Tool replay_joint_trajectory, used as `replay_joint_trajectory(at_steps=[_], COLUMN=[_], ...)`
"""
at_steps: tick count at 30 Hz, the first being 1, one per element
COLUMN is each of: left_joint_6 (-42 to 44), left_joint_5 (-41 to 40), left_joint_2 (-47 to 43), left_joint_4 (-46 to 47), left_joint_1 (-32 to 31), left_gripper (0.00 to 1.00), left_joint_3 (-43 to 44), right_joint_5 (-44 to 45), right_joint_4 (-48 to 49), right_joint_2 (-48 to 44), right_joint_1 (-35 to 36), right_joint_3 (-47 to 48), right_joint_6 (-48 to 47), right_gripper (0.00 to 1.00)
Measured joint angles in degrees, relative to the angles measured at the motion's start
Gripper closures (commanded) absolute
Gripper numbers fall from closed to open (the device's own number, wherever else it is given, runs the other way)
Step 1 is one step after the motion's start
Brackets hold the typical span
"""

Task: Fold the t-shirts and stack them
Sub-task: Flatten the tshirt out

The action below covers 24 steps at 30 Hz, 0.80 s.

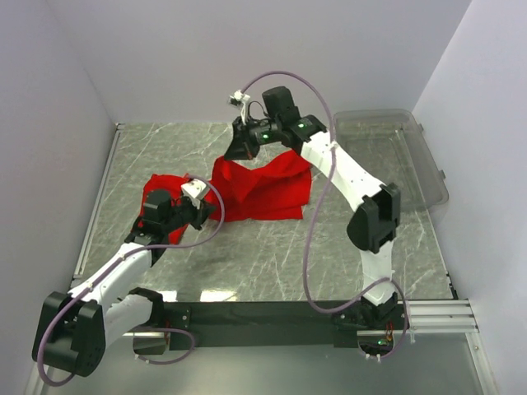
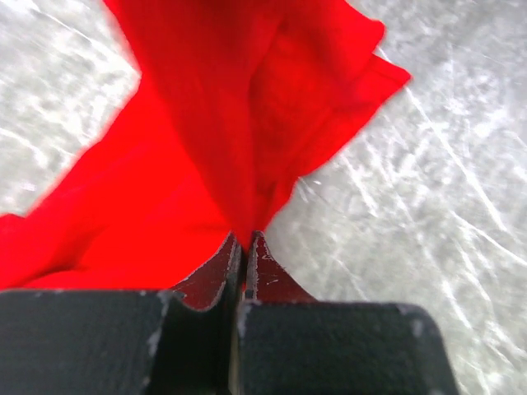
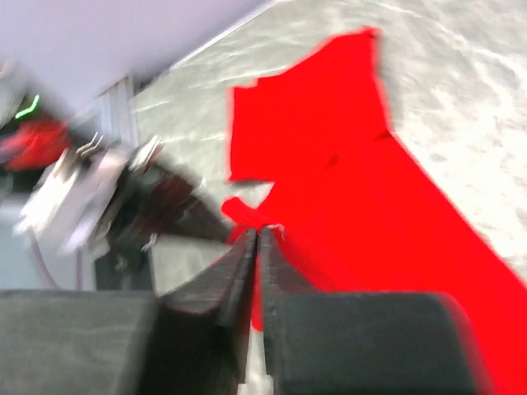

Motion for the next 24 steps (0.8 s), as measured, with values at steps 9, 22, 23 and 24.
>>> replay_joint_trajectory(at_steps=[9, 22, 23, 24], left_joint_6=[-7.72, -13.9, -13.99, -13.99], left_joint_5=[3.43, 4.79, 4.61, 4.28], left_joint_2=[2.97, 4.63, 3.74, 2.6], left_joint_4=[-0.55, -1.31, -1.95, -2.67], left_joint_1=[0.0, 0.0, 0.0, 0.0], left_gripper=[0.99, 0.99, 0.99, 0.99], left_joint_3=[0.0, 0.63, 0.63, 0.72], right_joint_5=[29.66, 9.68, 9.75, 9.97], right_joint_4=[3.87, -1.64, -1.05, -0.31], right_joint_2=[13.31, -2.67, -3.08, -3.23], right_joint_1=[-0.61, -1.88, -1.46, -1.64], right_joint_3=[4.7, -18.86, -19.93, -20.81], right_joint_6=[19.19, -16.28, -16.5, -16.52], right_gripper=[0.22, 0.32, 0.32, 0.31])
